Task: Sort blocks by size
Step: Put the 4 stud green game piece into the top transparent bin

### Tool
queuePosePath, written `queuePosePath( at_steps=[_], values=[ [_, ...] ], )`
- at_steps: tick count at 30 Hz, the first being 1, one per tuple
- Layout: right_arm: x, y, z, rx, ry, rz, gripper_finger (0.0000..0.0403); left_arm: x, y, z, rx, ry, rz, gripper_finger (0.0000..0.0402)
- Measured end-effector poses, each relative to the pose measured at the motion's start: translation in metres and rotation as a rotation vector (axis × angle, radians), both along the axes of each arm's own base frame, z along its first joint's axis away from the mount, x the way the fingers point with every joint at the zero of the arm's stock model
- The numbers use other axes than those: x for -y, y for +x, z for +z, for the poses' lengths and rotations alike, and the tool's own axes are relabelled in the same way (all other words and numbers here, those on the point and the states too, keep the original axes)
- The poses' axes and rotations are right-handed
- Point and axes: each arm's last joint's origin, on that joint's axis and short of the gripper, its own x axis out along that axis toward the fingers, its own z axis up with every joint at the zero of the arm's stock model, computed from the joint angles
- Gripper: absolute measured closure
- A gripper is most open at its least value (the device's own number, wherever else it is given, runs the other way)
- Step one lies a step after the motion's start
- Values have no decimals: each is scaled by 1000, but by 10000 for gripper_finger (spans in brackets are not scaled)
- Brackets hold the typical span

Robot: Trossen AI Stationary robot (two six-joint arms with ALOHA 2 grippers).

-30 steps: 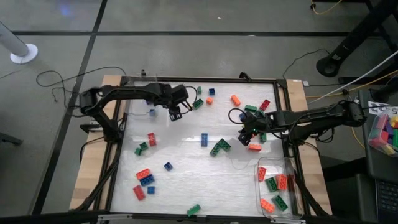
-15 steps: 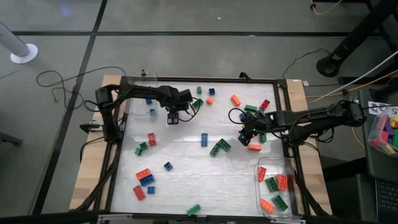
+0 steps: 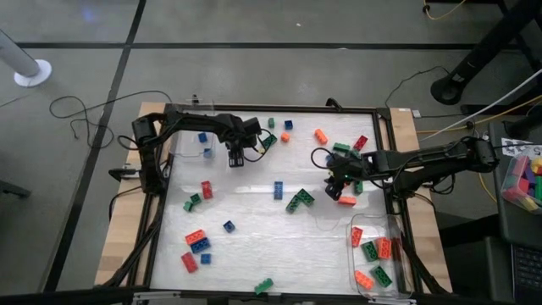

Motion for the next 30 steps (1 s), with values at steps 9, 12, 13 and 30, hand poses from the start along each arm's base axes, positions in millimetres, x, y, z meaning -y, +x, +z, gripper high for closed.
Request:
queuePosePath(
  at_steps=[9,12,13,30],
  values=[
    [-5,12,8,135,59,199,242,11,12,31,47,-1,25,284],
    [-5,14,6,134,56,203,242,17,13,49,41,-3,6,284],
    [-5,15,4,122,57,203,242,19,11,57,43,-3,2,284],
    [-7,36,-37,-33,172,101,242,39,-72,144,-34,134,296,264]
  ],
)
